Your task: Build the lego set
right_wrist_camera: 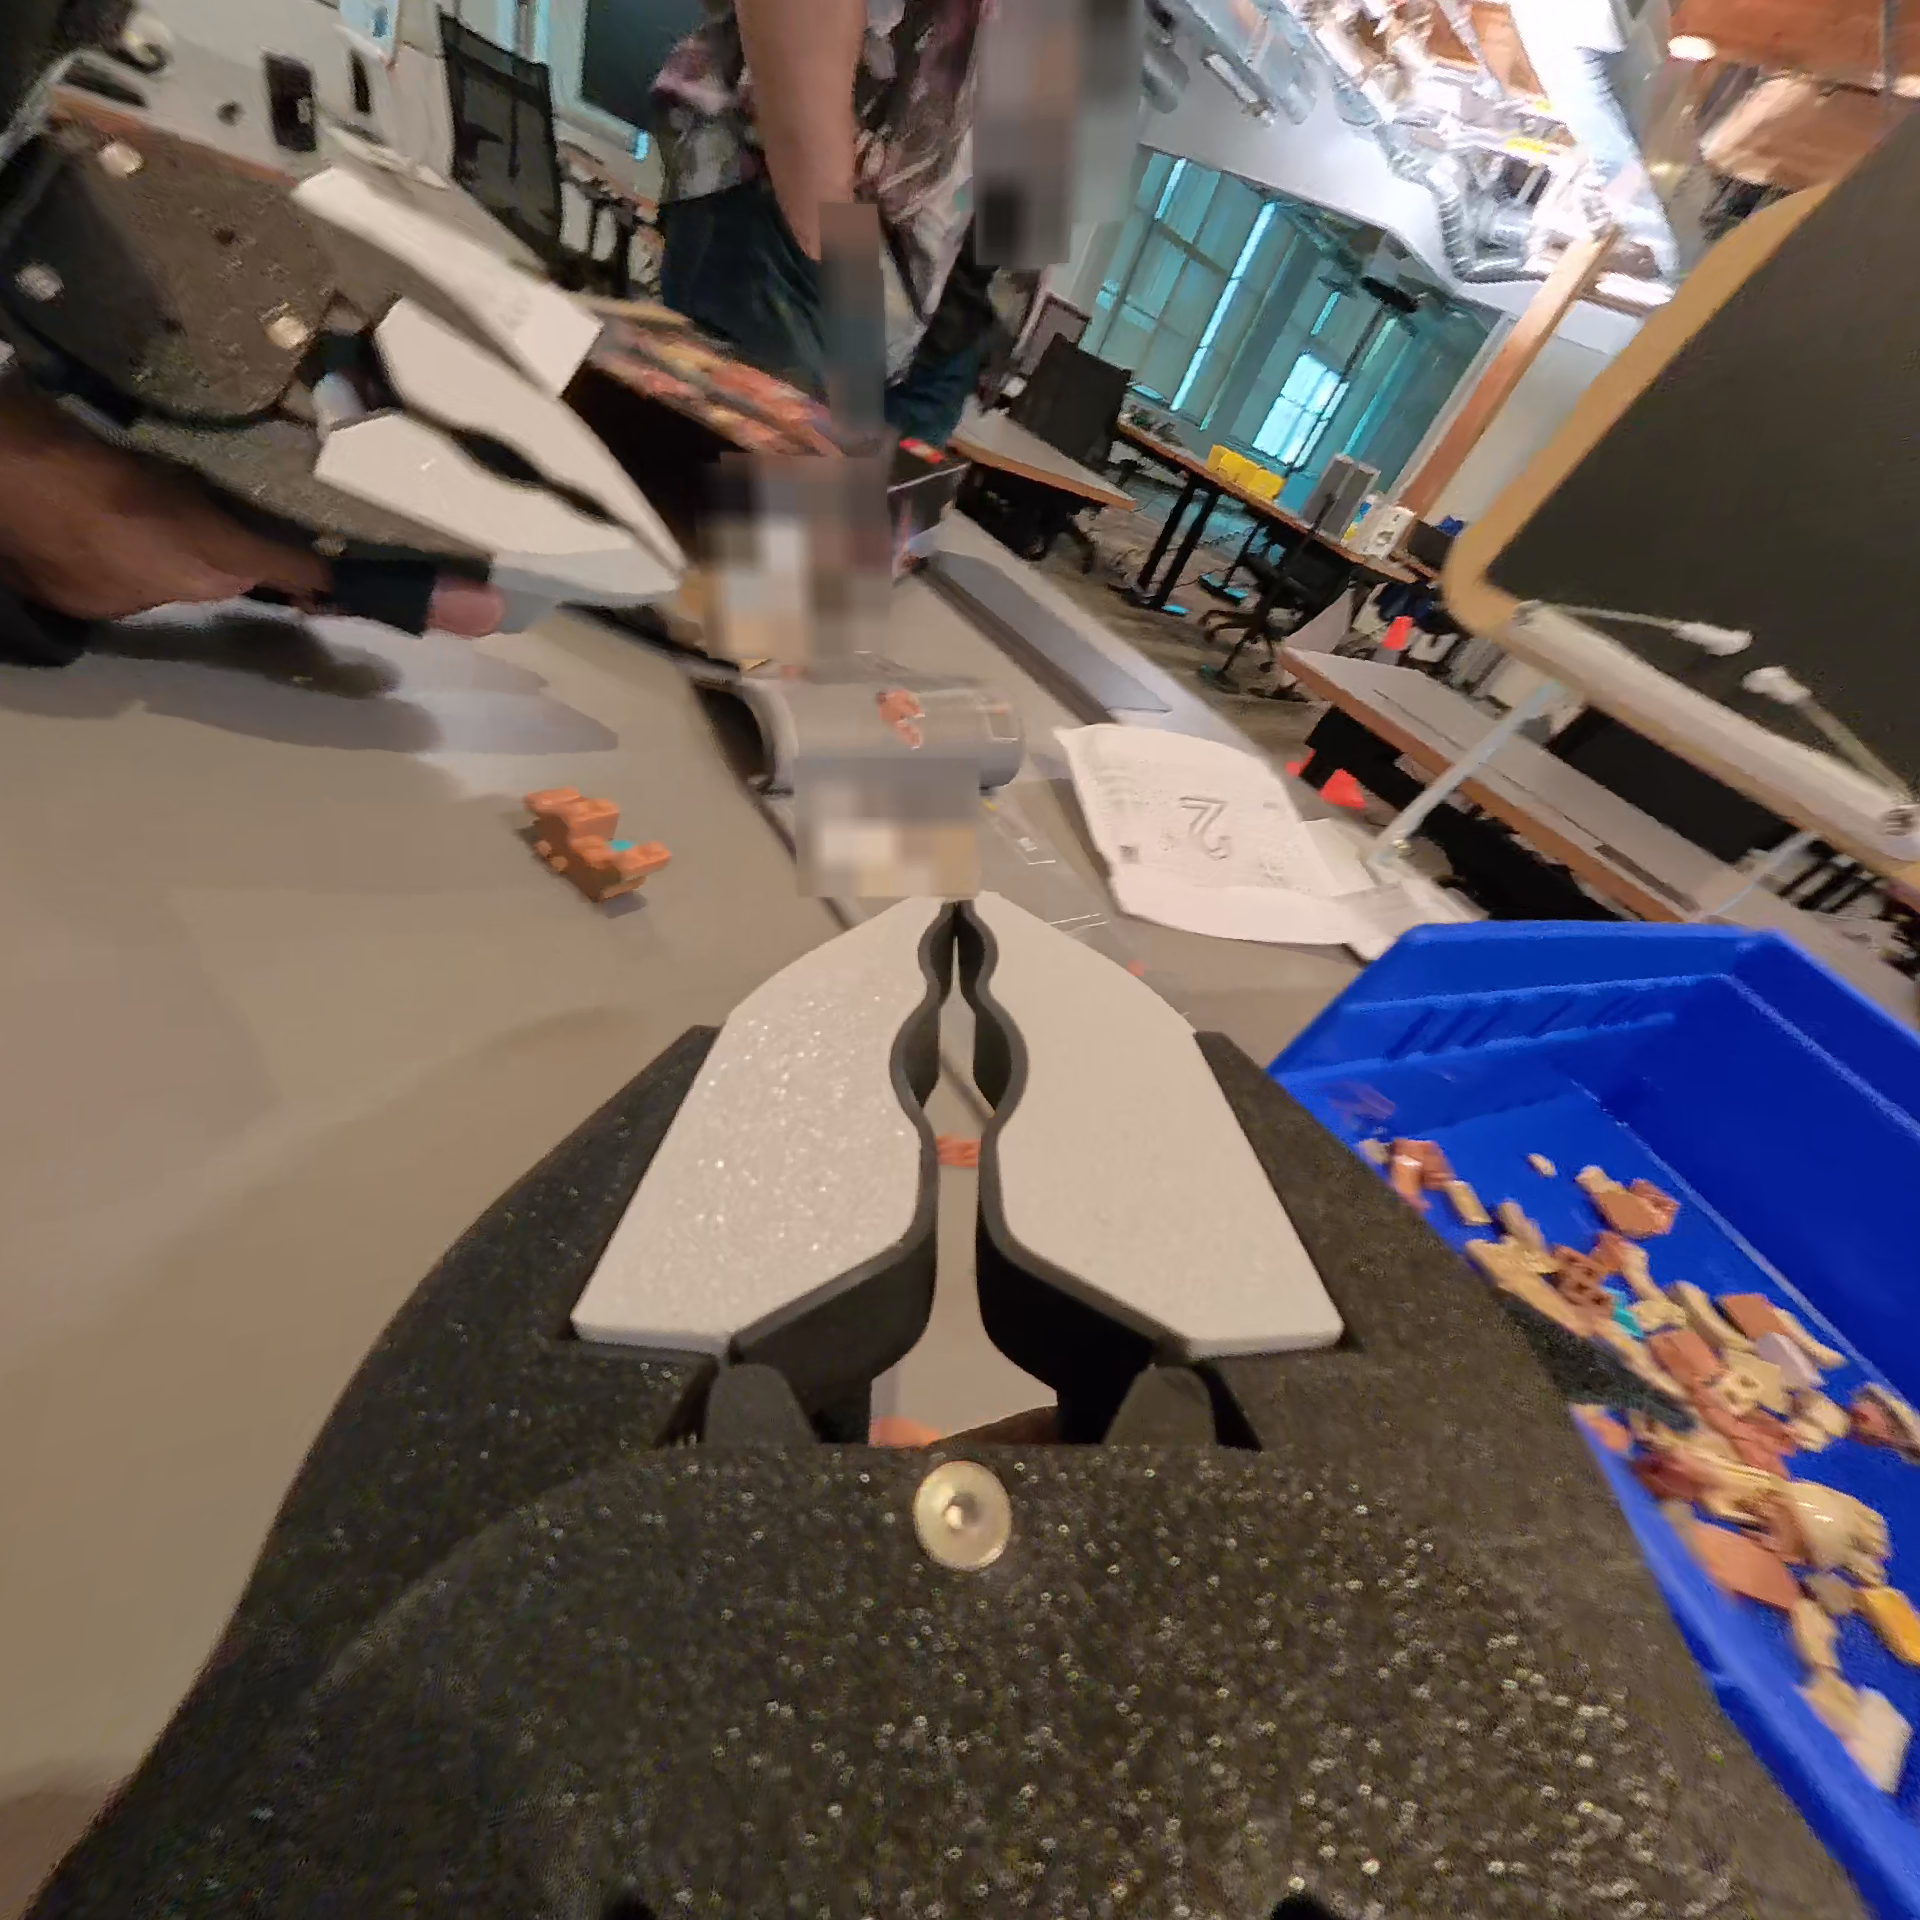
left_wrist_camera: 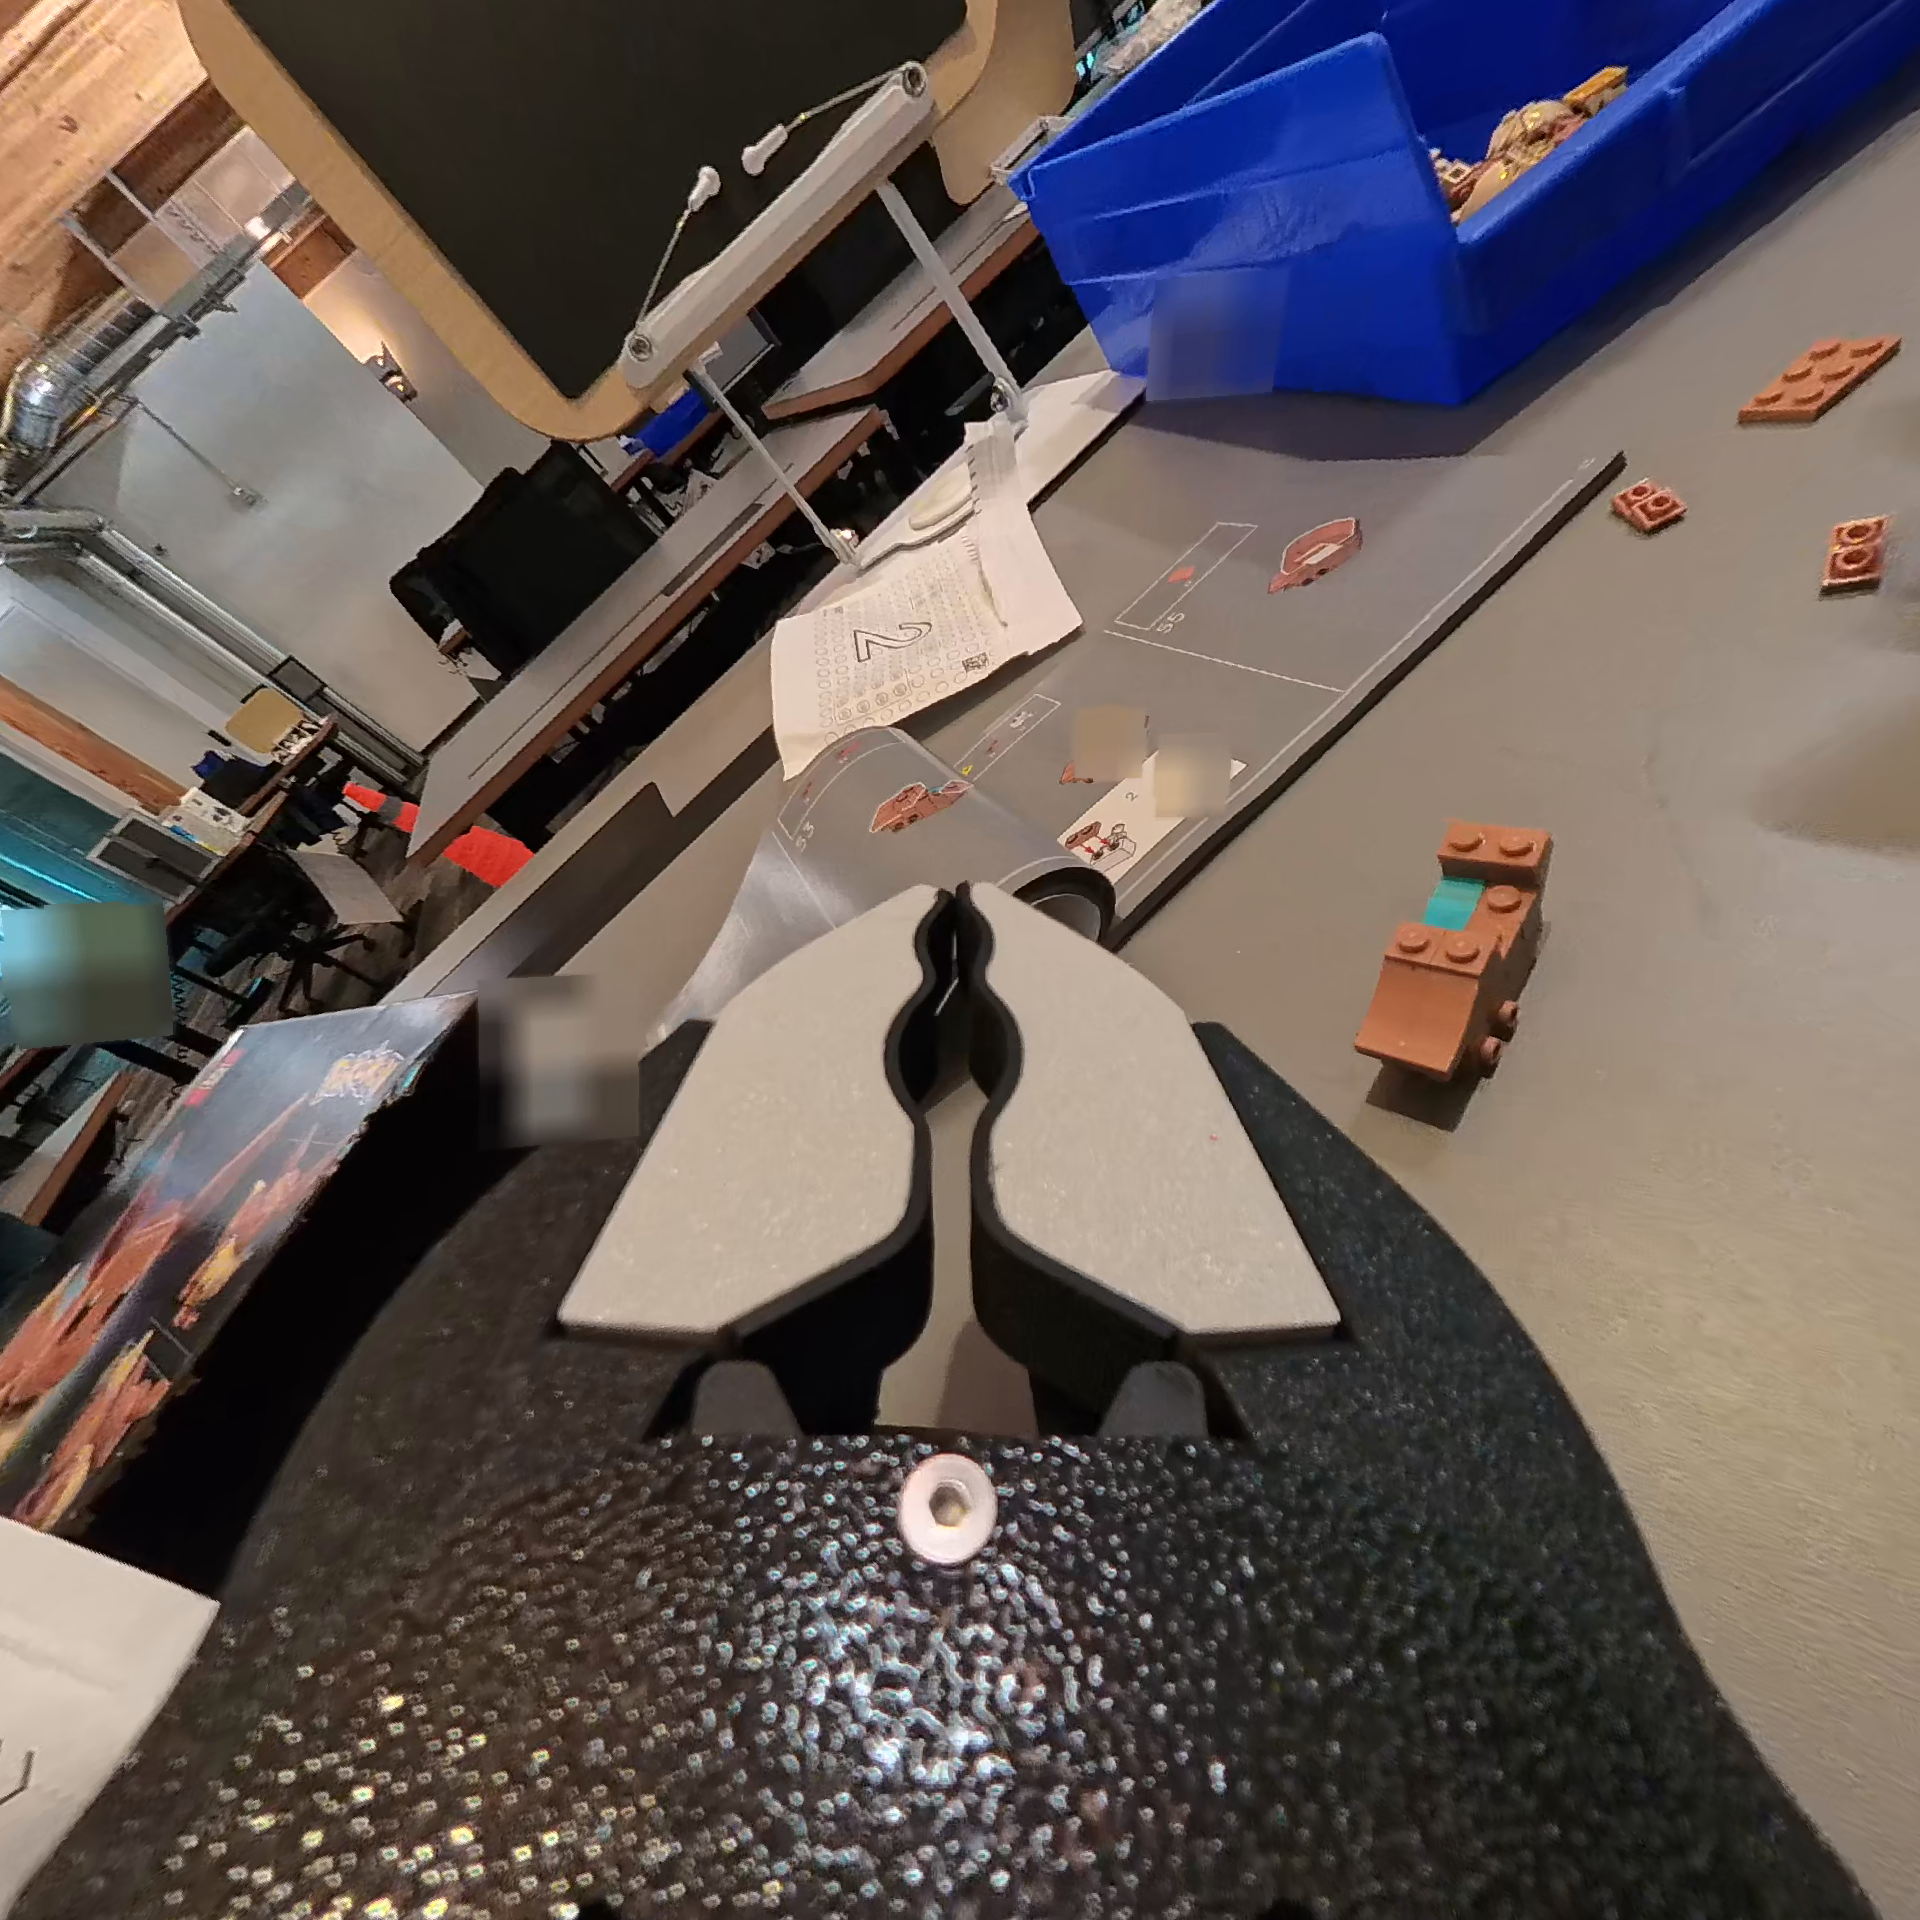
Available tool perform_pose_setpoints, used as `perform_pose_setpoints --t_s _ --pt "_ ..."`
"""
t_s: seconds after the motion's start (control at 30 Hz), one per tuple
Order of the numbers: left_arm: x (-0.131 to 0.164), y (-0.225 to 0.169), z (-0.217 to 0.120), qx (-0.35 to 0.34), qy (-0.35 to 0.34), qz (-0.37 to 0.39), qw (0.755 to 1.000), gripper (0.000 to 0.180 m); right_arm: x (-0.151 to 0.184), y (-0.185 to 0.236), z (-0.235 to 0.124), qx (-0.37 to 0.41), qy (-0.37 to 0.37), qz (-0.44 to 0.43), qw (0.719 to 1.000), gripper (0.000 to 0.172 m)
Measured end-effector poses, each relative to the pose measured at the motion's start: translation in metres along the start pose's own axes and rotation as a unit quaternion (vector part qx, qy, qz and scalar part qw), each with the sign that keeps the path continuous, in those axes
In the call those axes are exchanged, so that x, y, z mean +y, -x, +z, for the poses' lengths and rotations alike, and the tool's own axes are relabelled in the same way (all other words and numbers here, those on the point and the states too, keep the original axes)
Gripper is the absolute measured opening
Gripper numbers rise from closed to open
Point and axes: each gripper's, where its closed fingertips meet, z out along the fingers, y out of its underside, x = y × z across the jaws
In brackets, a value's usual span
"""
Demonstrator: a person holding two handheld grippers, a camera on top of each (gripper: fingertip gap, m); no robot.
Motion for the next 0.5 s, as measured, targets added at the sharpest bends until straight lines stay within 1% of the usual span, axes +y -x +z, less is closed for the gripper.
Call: perform_pose_setpoints --t_s 0.13,0.27,0.33,0.43,0.5 --pt "0.001 -0.002 -0.001 0.009 0.001 -0.002 1.000 0.000 -0.029 -0.047 -0.011 0.030 -0.015 0.002 0.999 0.000" --pt "-0.003 -0.009 -0.001 0.022 -0.002 0.012 1.000 0.000 -0.022 -0.077 -0.016 0.036 0.017 0.031 0.999 0.001" --pt "-0.004 -0.013 -0.001 0.031 -0.003 0.012 0.999 0.000 -0.019 -0.092 -0.020 0.052 0.024 0.038 0.998 0.002" --pt "-0.013 -0.016 -0.003 0.049 -0.027 -0.024 0.998 0.000 -0.026 -0.133 -0.031 0.110 0.026 0.027 0.993 0.004" --pt "-0.014 -0.015 -0.003 0.060 -0.033 -0.054 0.996 0.000 -0.033 -0.161 -0.042 0.142 0.018 0.038 0.989 0.005"
